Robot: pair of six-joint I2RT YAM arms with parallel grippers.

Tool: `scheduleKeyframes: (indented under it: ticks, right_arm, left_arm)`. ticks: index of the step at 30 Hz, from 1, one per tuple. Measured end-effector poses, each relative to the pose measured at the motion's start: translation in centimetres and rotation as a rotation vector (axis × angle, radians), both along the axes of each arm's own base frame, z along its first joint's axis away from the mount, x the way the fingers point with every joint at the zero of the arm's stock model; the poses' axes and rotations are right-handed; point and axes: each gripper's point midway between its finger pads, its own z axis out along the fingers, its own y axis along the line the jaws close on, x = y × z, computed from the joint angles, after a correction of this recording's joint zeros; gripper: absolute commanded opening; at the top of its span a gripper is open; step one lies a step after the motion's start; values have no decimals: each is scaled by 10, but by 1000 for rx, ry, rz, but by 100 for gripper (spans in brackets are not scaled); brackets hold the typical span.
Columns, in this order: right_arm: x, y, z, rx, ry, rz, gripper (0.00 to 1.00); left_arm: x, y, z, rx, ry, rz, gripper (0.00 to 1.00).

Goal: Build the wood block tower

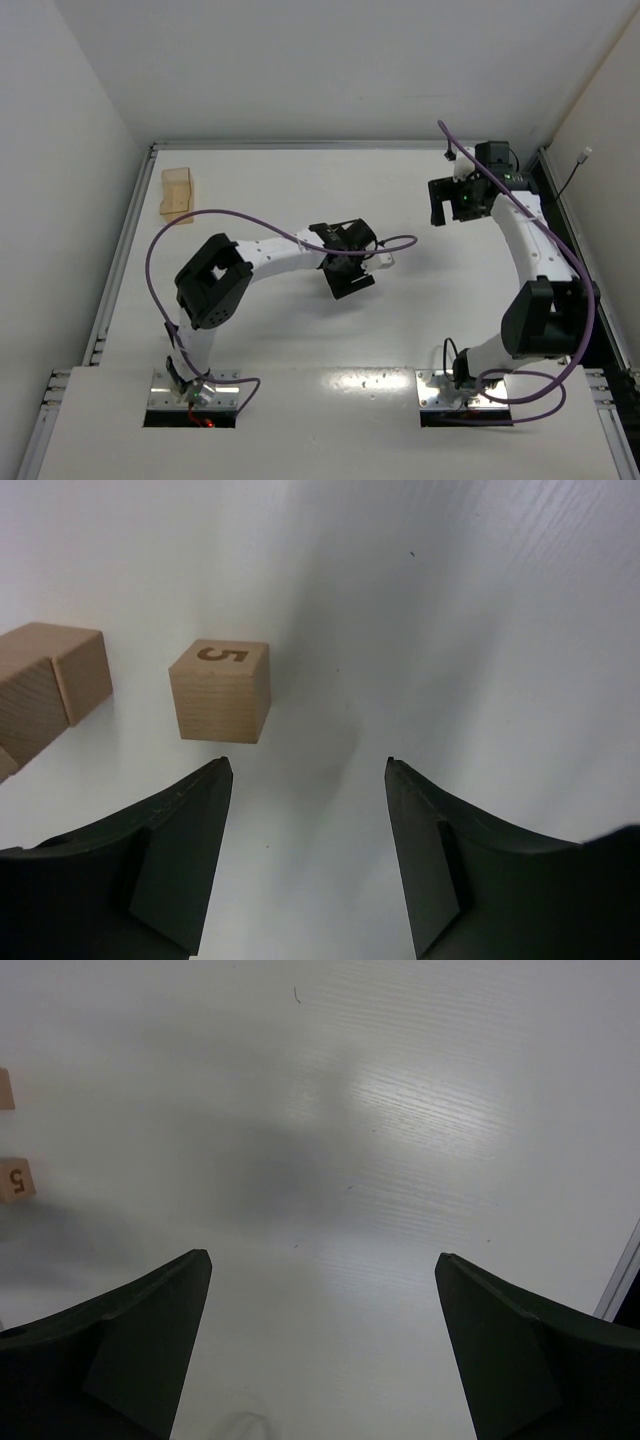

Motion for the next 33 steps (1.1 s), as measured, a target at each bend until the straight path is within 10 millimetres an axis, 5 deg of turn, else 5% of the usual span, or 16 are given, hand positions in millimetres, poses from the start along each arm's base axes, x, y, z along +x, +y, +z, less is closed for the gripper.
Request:
scheduleKeyframes:
  ticks: [23,33]
  right_arm:
    - [3,-1,-8,-2,31,-2,92]
    - [2,-1,-11,-2,46,-2,92]
  left_arm:
    - [50,2,-4,2,-49,29,58]
    - [49,-1,-9,-5,-19,13,50]
